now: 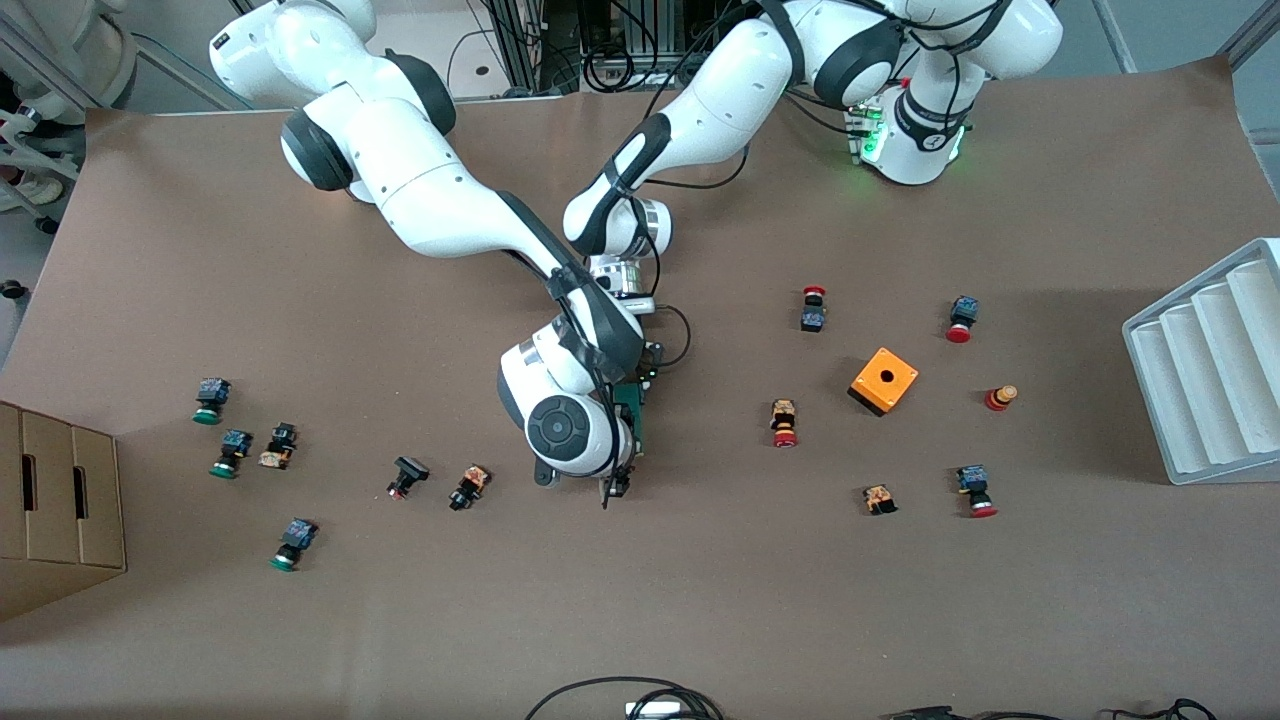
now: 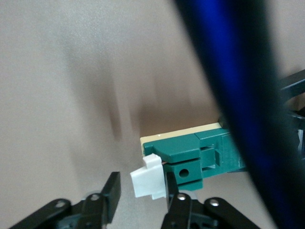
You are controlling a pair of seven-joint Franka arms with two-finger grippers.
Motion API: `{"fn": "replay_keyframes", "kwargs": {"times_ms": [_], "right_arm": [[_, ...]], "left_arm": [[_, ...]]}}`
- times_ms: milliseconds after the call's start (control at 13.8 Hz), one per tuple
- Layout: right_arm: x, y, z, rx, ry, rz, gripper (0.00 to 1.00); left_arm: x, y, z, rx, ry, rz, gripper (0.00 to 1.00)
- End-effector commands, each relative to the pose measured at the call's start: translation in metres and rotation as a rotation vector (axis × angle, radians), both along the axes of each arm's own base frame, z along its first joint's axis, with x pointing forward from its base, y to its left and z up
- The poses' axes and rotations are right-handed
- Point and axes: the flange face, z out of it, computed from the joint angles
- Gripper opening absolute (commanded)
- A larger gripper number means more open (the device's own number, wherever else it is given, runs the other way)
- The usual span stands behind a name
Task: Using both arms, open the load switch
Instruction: 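Close the right gripper on the white lever of the switch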
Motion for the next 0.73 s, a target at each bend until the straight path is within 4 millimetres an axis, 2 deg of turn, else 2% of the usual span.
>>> {"fn": "replay_keyframes", "kwargs": {"times_ms": [0, 436, 654], "right_arm": [[0.003, 0.004, 0.0, 0.017, 0.028, -0.023, 0.4], [0.002, 0.004, 0.004, 0.019, 0.029, -0.022, 0.38], [0.002, 0.007, 0.015, 0.036, 0.025, -0.021, 0.38]], "left_arm": [[0.005, -0.004, -0.001, 0.016, -0.001, -0.01, 0.48], [0.006, -0.003, -0.001, 0.016, -0.001, -0.009, 0.48], [0.006, -0.003, -0.001, 0.016, -0.001, -0.009, 0.49]]}}
